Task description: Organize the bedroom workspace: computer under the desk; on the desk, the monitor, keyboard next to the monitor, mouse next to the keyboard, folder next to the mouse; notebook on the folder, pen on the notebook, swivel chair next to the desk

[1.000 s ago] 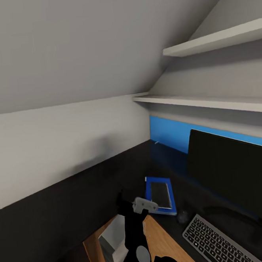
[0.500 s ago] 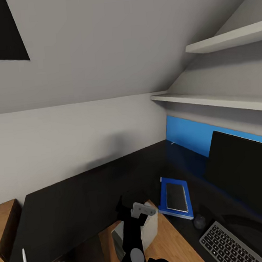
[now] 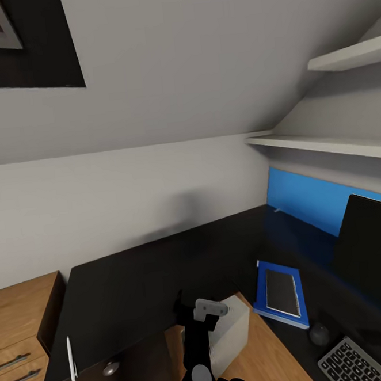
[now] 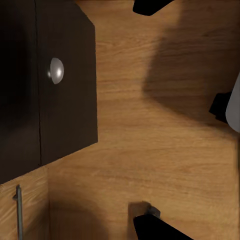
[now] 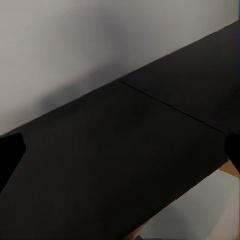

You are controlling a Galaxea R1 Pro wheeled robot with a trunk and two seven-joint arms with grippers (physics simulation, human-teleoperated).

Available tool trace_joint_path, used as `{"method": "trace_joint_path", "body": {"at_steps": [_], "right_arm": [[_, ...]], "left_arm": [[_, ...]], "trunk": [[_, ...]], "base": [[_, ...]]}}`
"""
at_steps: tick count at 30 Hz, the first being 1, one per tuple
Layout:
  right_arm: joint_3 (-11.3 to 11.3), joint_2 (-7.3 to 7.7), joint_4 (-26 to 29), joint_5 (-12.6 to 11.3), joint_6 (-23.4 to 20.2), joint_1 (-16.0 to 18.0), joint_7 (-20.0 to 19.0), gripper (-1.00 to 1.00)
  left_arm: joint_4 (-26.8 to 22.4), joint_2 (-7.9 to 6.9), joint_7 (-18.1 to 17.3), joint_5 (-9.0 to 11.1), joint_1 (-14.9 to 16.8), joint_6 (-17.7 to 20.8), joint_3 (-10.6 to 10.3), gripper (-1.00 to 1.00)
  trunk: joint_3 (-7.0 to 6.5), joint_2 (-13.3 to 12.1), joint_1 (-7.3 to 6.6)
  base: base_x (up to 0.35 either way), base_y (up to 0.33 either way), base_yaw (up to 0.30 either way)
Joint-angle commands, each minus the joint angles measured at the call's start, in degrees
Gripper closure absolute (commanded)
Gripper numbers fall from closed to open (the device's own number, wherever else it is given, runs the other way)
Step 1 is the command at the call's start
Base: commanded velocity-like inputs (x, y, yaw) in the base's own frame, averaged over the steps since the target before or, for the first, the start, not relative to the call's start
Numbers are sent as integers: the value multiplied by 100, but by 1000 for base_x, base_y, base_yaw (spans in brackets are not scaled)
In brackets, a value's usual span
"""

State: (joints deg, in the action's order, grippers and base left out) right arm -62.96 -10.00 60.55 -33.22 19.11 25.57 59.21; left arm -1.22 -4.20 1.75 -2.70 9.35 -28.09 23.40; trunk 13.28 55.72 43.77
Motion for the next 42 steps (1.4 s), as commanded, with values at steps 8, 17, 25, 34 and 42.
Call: {"method": "trace_joint_path", "body": {"at_steps": [8, 17, 25, 34, 42], "right_arm": [[-15, 0, -68, -33, 24, 9, -137, -100], [-42, 0, -18, -32, 24, 9, -170, -100], [-48, 0, -9, -28, 28, 9, -172, -100], [-314, 0, 32, -16, 20, 9, -169, -100], [-405, 0, 151, 39, 20, 9, -142, -100]], "left_arm": [[8, -1, 21, -29, 5, -21, 16, -100], [8, -2, 19, -29, 5, -21, 16, -100], [8, -5, 24, -29, 5, -21, 20, -100], [8, -16, 27, -29, 5, -21, 24, -100], [8, -11, 27, -29, 5, -19, 25, -100]], "trunk": [[8, 6, 1], [8, 6, 1], [8, 6, 1], [13, 6, 1], [13, 6, 1]], "base": [[0, 0, 276], [0, 0, 183], [0, 0, 44], [0, 0, 85], [0, 0, 5]]}}
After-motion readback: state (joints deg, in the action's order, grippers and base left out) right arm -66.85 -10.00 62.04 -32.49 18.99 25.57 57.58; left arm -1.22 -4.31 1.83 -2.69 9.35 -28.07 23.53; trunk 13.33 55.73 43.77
